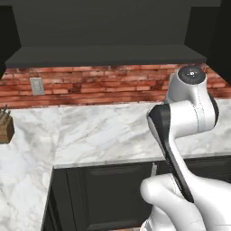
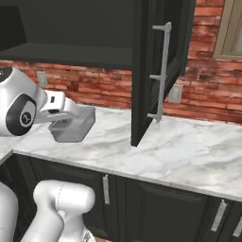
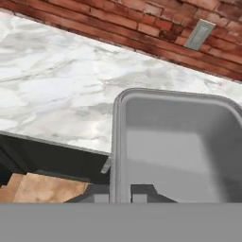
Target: Retrieve the tupperware and aluminum foil from the cabinet and place them on the dining counter near the plate with carrot and cucumber to prepare for storing leftovers.
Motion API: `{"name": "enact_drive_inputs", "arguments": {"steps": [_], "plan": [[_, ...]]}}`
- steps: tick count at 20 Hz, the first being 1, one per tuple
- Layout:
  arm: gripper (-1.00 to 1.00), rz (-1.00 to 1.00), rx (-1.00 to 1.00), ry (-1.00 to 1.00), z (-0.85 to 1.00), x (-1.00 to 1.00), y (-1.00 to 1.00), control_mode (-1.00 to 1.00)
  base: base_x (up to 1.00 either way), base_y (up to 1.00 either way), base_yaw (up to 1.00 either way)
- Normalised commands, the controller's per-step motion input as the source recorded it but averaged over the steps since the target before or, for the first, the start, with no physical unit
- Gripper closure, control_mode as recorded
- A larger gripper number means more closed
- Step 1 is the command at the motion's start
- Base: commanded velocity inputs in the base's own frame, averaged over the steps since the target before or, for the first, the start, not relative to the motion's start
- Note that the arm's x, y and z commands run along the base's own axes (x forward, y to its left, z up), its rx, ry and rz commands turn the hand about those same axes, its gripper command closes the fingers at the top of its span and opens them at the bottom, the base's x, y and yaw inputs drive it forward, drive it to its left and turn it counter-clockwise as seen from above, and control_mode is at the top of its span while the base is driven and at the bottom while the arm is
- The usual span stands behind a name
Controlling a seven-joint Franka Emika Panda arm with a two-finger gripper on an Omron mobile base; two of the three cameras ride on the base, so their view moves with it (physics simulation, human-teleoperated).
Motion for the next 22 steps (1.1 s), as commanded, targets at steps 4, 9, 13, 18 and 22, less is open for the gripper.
{"name": "enact_drive_inputs", "arguments": {"steps": [4, 9, 13, 18, 22], "plan": [[1.0, 0.0, 0.0, 0.0, 0.0, 0.0, 0.0, 1.0, -1.0, -0.04, -0.05], [1.0, 0.0, 0.0, 0.0, 0.0, 0.0, 0.0, 1.0, -0.96, -0.2, -0.44], [1.0, 0.0, 0.0, 0.0, 0.0, 0.0, 0.0, 1.0, -0.44, -0.25, -0.69], [1.0, 0.0, 0.0, 0.0, 0.0, 0.0, 0.0, 1.0, -0.01, -0.4, -0.81], [1.0, 0.0, 0.0, 0.0, 0.0, 0.0, 0.0, 1.0, 0.19, -0.46, -0.73]]}}
